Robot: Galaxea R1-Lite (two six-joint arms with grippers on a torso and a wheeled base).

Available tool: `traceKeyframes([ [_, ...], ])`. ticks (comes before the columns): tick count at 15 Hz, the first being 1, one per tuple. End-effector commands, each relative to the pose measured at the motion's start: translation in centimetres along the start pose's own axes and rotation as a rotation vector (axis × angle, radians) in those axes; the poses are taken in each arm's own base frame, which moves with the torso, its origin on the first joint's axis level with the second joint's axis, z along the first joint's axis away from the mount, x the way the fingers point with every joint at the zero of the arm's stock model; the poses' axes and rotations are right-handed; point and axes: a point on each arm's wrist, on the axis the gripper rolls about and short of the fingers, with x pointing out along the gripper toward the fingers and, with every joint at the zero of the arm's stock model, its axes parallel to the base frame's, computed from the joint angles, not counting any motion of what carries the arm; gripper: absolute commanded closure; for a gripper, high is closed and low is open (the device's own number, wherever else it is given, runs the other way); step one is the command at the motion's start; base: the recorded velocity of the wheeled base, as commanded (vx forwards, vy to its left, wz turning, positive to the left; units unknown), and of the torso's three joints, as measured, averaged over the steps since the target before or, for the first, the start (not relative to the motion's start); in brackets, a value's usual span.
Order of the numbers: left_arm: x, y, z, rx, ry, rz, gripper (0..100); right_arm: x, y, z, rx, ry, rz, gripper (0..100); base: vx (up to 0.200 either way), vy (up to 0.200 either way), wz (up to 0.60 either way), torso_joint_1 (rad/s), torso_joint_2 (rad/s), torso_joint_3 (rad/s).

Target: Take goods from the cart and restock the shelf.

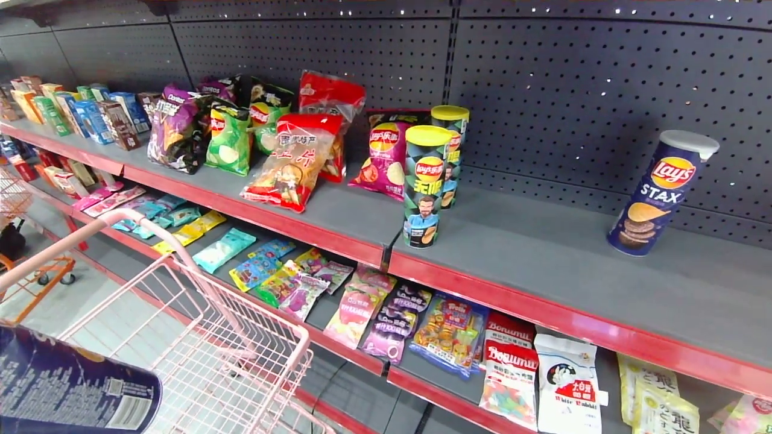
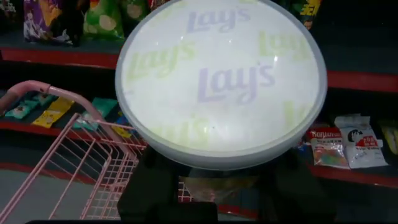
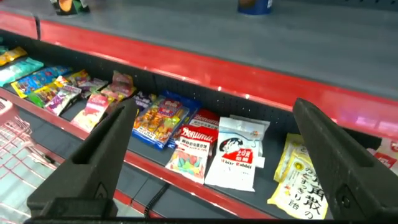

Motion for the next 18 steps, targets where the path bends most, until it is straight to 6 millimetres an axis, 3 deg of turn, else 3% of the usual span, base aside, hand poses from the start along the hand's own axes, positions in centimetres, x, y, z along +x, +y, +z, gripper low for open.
traceKeyframes([
  [1,-0.16,-0.05,0.04,0.006,-0.009,-0.016,100,0.00,0.00,0.00,0.000,0.000,0.001,0,0.000,0.000,-0.60,0.168,-0.39,-0.227],
  [9,0.00,0.13,-0.32,0.075,0.014,0.067,100,0.00,0.00,0.00,-0.002,0.000,0.001,0,0.000,0.000,-0.60,0.053,-0.12,-0.067],
  [13,-0.34,0.15,-0.46,0.112,0.007,0.106,100,0.00,0.00,0.00,-0.002,0.000,0.001,0,0.000,0.000,0.00,0.000,0.00,0.000],
  [18,-0.78,0.06,-0.73,0.114,0.006,0.103,100,0.00,0.00,0.00,-0.003,0.000,0.002,0,0.200,0.000,0.00,0.001,0.00,0.001],
])
